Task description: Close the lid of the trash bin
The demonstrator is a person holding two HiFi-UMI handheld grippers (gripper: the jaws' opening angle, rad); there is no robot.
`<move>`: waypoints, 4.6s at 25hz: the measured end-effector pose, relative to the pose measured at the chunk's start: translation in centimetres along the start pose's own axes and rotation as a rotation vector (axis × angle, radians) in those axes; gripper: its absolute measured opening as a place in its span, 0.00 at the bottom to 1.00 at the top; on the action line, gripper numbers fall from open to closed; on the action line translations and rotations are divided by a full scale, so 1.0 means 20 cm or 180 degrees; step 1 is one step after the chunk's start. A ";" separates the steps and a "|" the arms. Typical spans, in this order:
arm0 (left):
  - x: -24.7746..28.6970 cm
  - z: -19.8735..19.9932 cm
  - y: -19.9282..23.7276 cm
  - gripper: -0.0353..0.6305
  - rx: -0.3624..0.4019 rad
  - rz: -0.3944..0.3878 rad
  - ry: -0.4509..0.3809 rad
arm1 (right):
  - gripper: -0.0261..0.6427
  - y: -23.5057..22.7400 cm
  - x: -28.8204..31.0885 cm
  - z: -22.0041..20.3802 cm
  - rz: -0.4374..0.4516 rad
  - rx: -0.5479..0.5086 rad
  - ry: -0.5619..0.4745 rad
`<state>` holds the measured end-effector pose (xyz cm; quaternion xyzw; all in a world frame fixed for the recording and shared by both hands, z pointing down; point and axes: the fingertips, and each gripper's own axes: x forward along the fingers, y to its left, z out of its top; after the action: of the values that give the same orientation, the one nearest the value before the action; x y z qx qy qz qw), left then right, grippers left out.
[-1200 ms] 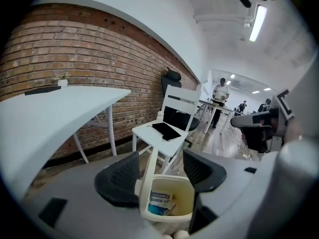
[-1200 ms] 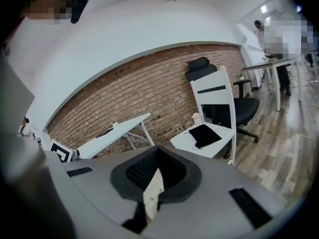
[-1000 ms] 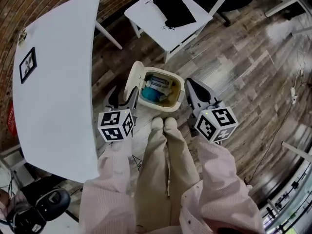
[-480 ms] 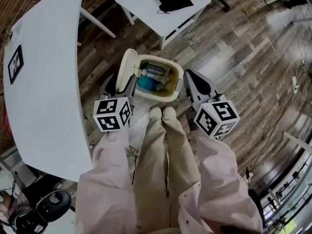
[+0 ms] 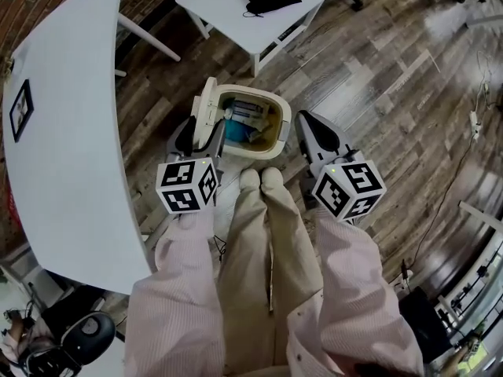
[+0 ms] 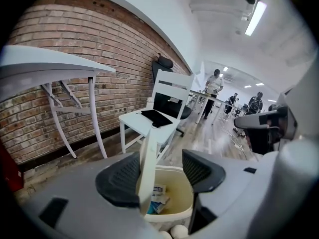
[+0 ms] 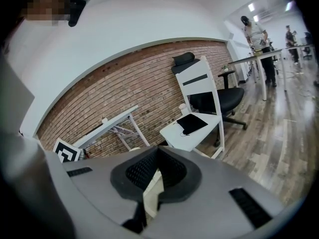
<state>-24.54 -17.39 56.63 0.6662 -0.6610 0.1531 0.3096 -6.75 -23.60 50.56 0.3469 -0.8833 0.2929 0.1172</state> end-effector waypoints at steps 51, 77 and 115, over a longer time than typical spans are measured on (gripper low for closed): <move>0.41 -0.49 -0.56 0.16 -0.0012 -0.0668 0.0607 | 0.04 -0.41 -0.43 -0.44 -0.0868 0.0695 -0.0087; 0.70 -0.75 -0.62 0.04 0.0277 -0.0935 0.1089 | 0.04 -0.55 -0.28 -0.60 -0.1007 0.0849 -0.0099; 0.75 -0.88 -0.62 0.04 0.0392 -0.0916 0.1265 | 0.04 -0.63 -0.30 -0.61 -0.1069 0.0878 -0.0143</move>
<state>-7.58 -19.22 76.70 0.7279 -0.4750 0.2753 0.4109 6.21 -20.40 63.39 0.5084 -0.7670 0.3796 0.0961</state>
